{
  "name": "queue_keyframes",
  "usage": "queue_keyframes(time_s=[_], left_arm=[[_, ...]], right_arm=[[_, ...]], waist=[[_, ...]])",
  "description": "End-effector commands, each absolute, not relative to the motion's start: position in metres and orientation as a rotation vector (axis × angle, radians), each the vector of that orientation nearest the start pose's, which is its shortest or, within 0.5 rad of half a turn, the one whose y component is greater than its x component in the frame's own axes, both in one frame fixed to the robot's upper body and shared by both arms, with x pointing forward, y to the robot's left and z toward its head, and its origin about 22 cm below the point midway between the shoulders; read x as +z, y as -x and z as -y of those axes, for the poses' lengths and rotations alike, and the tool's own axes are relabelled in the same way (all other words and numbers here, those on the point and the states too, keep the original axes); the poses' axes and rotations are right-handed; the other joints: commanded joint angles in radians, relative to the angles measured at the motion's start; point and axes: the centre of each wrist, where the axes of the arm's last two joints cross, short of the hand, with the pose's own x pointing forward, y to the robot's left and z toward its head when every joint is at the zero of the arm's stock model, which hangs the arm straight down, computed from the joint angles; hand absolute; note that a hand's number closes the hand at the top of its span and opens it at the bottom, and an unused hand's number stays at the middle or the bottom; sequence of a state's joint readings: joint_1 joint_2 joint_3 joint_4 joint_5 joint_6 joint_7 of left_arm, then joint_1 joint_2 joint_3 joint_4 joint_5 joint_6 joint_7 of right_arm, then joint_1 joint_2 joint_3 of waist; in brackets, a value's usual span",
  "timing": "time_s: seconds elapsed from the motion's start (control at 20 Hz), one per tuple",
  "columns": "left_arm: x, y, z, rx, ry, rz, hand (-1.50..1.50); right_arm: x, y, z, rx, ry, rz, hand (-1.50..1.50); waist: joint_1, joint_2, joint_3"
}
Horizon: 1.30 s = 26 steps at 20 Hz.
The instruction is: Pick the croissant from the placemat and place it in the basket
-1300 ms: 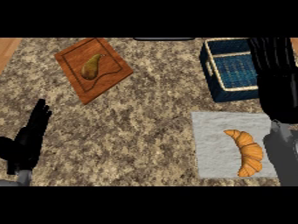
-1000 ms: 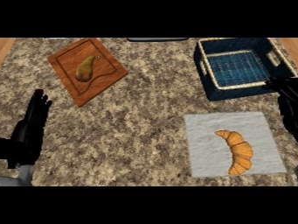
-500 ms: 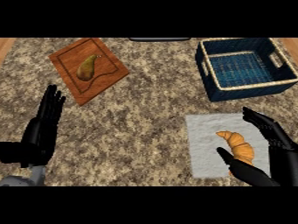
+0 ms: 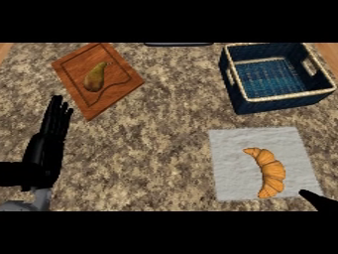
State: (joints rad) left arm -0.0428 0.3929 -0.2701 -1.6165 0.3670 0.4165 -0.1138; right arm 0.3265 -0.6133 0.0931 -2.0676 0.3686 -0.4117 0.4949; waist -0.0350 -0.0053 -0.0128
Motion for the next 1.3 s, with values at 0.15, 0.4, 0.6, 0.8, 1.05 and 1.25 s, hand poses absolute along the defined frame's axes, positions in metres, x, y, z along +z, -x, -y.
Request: queue_keyframes(time_s=[0.15, 0.4, 0.6, 0.8, 1.05, 1.25], left_arm=[[0.032, -0.238, -0.248, 0.068, -0.111, 1.678, 0.00], [0.034, -0.251, -0.226, 0.038, -0.097, 1.687, 0.00], [0.048, -0.240, -0.232, 0.036, -0.064, 1.670, 0.00], [0.053, -0.238, -0.232, 0.032, -0.064, 1.664, 0.00], [0.041, -0.251, -0.252, 0.039, -0.081, 1.683, 0.00], [0.035, -0.234, -0.223, 0.051, -0.091, 1.674, 0.00]], right_arm=[[0.170, -0.139, 0.292, 0.593, 0.947, 1.013, -1.50], [0.223, -0.140, 0.272, 0.624, 0.835, 0.966, -1.50], [0.232, -0.149, 0.262, 0.589, 0.817, 0.920, -1.50], [0.224, -0.171, 0.277, 0.596, 0.862, 0.838, -1.50], [0.200, -0.173, 0.269, 0.616, 0.883, 0.786, -1.50], [0.183, -0.175, 0.269, 0.607, 0.840, 0.788, -1.50]], waist=[[0.022, -0.001, 0.003], [0.042, 0.011, 0.008], [0.055, 0.007, 0.011], [0.053, 0.007, 0.011], [0.045, 0.009, 0.011], [0.039, 0.005, 0.013]])
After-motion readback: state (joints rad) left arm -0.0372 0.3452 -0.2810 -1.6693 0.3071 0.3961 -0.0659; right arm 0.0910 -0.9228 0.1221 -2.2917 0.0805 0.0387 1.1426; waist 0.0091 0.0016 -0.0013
